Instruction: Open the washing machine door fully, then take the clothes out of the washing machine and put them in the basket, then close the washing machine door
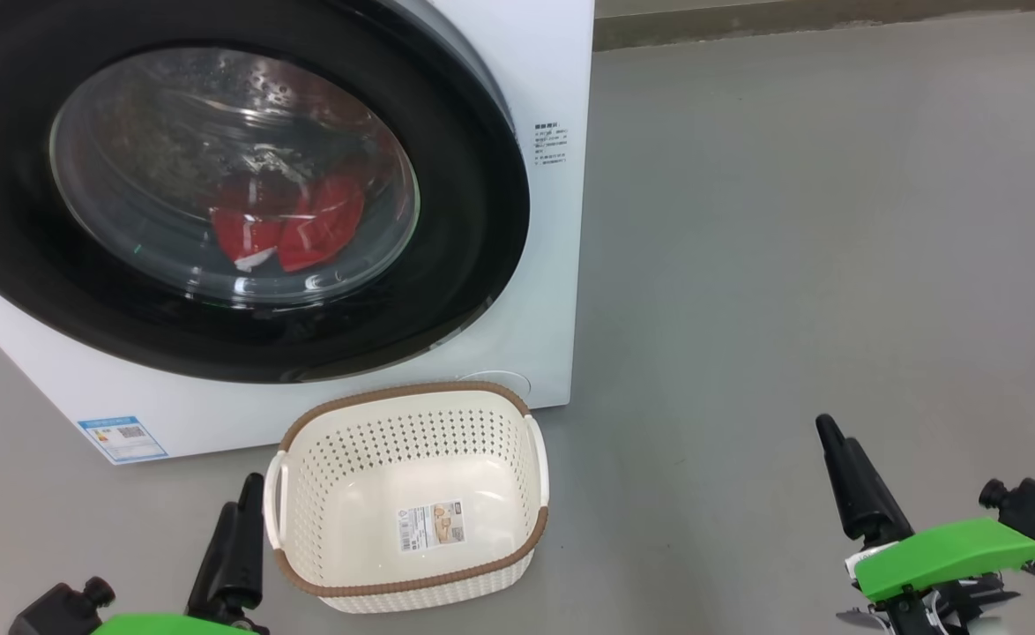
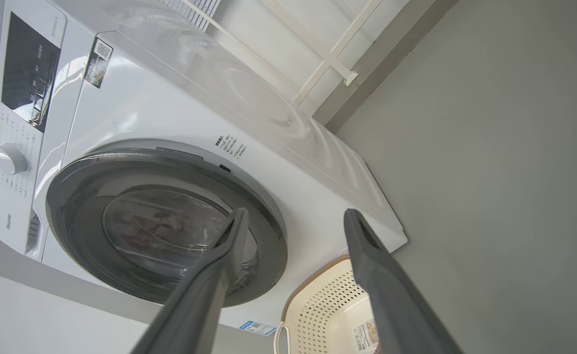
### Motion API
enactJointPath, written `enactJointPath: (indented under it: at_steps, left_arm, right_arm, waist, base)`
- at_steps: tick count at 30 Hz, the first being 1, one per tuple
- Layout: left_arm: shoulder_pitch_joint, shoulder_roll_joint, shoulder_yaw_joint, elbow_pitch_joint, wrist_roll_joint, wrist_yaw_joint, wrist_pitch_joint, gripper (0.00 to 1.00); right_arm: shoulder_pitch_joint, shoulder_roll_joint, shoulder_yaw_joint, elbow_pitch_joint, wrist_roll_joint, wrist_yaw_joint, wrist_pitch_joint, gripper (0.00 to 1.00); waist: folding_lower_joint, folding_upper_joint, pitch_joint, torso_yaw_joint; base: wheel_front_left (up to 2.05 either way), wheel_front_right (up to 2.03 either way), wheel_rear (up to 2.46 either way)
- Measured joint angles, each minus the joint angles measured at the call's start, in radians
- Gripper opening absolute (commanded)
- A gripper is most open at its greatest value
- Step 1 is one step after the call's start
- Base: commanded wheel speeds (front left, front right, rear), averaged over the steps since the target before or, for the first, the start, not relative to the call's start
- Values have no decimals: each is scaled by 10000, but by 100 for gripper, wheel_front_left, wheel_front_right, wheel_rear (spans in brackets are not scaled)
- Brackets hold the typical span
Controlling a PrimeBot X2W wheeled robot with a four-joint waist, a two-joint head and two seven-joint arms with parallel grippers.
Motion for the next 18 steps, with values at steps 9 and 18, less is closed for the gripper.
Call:
enactJointPath:
  at_steps: [9,18]
  left_arm:
    - [0,2,-8,-219,1152,0,-201,100]
    - [-5,4,-48,-408,2617,0,-477,100]
  right_arm:
    - [-181,-48,171,-180,-1034,0,-249,100]
    - [-215,-259,621,-234,-2134,0,-491,100]
  waist:
    - [0,0,3,3]
    - [0,0,22,-1]
  base:
    - [0,0,0]
    - [0,0,0]
